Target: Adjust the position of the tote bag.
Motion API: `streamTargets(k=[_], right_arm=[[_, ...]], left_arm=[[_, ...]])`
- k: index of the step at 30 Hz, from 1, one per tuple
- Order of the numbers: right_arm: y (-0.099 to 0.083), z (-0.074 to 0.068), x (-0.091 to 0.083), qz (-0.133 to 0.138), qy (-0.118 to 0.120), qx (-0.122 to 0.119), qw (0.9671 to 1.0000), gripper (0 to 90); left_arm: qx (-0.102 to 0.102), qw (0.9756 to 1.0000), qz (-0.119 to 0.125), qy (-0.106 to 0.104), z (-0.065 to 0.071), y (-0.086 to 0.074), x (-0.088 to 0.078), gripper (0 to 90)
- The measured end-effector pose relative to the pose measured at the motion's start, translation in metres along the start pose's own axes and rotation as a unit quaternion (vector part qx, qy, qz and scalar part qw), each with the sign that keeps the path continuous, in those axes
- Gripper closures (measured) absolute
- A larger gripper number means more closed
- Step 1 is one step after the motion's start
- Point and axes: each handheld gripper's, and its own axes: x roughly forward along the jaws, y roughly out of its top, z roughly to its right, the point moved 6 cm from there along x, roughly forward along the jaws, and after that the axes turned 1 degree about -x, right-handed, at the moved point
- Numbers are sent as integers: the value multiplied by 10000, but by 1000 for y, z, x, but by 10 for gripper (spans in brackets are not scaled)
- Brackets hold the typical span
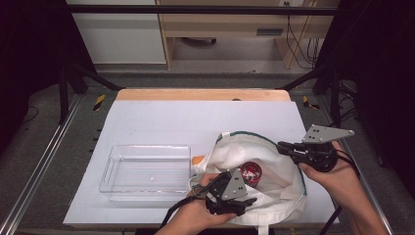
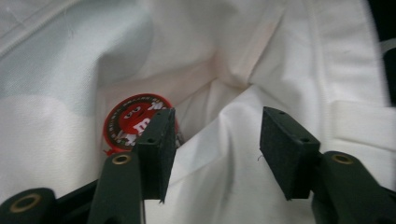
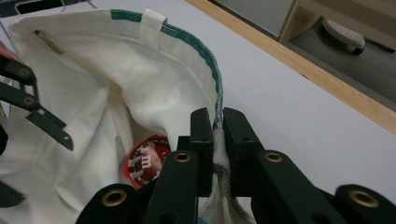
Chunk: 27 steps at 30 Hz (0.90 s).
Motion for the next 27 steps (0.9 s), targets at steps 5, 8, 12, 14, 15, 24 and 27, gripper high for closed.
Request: streamTargets(k=[5, 8, 12, 14, 15, 24, 27], right_arm=[[-1, 3, -3, 61, 11, 34, 10000, 833], [-1, 5, -3, 95, 31, 62, 9999, 833], [1, 4, -3, 97, 21, 64, 9999, 833], [2, 4, -2, 97, 28, 67, 9999, 833], [2, 4, -2, 86, 25, 71, 9999, 833], [6, 6, -4, 87, -8, 48, 10000, 833], [6, 6, -5, 87, -16, 55, 9999, 833]], left_arm=[[-72, 9998, -164, -68, -5, -13, 6, 505], [-26, 9995, -278, -113, -5, -22, 10, 486], [256, 9981, -563, 62, -5, -33, 15, 470], [219, 9983, -539, 70, -5, -35, 17, 470], [213, 9982, -549, 71, -6, -36, 18, 469], [248, 9976, -638, -95, -5, -40, 24, 631], [235, 9972, -701, -142, -3, -41, 26, 756]])
